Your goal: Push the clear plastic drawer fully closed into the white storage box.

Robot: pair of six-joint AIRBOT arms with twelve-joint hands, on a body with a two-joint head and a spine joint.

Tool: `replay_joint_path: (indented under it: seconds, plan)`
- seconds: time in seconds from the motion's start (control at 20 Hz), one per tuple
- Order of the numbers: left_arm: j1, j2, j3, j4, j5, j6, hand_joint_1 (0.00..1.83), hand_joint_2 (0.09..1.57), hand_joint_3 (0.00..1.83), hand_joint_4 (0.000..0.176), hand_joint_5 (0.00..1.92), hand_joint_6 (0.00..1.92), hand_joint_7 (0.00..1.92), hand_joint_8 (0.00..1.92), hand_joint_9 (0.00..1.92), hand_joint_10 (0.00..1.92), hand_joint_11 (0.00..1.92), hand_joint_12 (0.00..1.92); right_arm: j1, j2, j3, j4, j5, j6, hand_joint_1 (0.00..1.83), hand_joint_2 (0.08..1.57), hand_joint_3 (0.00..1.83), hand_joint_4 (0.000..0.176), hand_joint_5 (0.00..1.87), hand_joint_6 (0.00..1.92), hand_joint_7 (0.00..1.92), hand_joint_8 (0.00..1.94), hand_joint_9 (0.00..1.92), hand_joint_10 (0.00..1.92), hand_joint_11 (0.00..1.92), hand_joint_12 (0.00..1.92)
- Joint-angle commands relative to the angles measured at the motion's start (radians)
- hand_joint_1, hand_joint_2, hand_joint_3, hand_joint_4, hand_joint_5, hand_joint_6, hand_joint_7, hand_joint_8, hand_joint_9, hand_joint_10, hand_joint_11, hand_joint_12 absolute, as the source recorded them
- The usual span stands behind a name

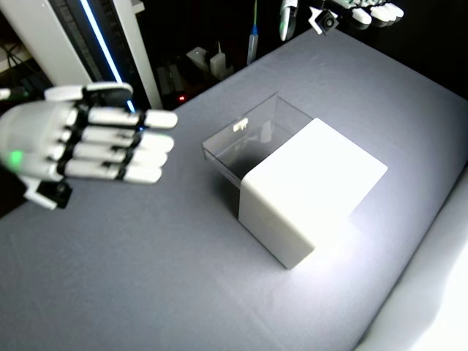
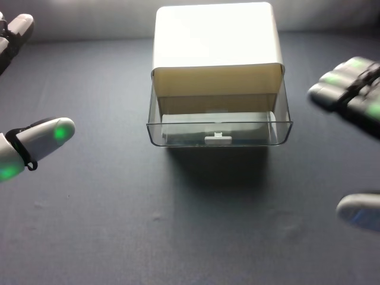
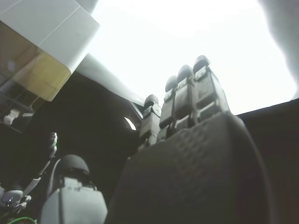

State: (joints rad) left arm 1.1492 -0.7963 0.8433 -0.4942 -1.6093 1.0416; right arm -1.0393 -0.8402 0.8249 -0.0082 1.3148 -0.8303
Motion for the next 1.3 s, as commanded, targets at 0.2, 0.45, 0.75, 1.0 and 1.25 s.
replay_joint_path:
  seconds: [0.2, 0.45, 0.75, 1.0, 1.25]
  plan:
    - [-0.004, -0.007, 0.011, -0.011, -0.123, -0.004, 0.0, 0.99, 0.02, 0.176, 0.0, 0.0, 0.0, 0.0, 0.0, 0.0, 0.0, 0.0, 0.078, -0.006, 0.0, -0.151, -0.006, 0.087, 0.0, 1.01, 0.0, 0.0, 0.19, 0.0, 0.16, 0.0, 0.1, 0.0, 0.0, 0.23]
    - [-0.001, -0.007, 0.011, -0.017, -0.123, -0.004, 0.0, 1.02, 0.03, 0.175, 0.0, 0.0, 0.0, 0.0, 0.0, 0.0, 0.0, 0.0, 0.143, -0.009, -0.019, -0.296, -0.075, 0.157, 0.0, 1.01, 0.0, 0.0, 0.19, 0.0, 0.16, 0.0, 0.1, 0.0, 0.0, 0.24]
    - [0.003, -0.007, 0.01, -0.02, -0.123, -0.004, 0.0, 1.03, 0.03, 0.159, 0.0, 0.0, 0.0, 0.0, 0.0, 0.0, 0.0, 0.0, 0.189, -0.013, -0.027, -0.389, -0.127, 0.209, 0.0, 1.01, 0.0, 0.0, 0.19, 0.0, 0.17, 0.0, 0.1, 0.0, 0.0, 0.24]
    - [0.006, -0.015, 0.011, -0.019, -0.123, -0.004, 0.0, 1.06, 0.04, 0.124, 0.0, 0.0, 0.0, 0.0, 0.0, 0.0, 0.0, 0.0, 0.206, -0.085, 0.038, -0.404, -0.192, 0.291, 0.0, 1.01, 0.0, 0.0, 0.19, 0.0, 0.17, 0.0, 0.1, 0.0, 0.0, 0.24]
    - [0.007, -0.015, 0.01, -0.018, -0.123, -0.005, 0.0, 1.05, 0.03, 0.105, 0.0, 0.0, 0.0, 0.0, 0.0, 0.0, 0.0, 0.0, 0.216, -0.119, 0.066, -0.407, -0.248, 0.292, 0.0, 1.01, 0.0, 0.0, 0.19, 0.0, 0.17, 0.0, 0.1, 0.0, 0.0, 0.24]
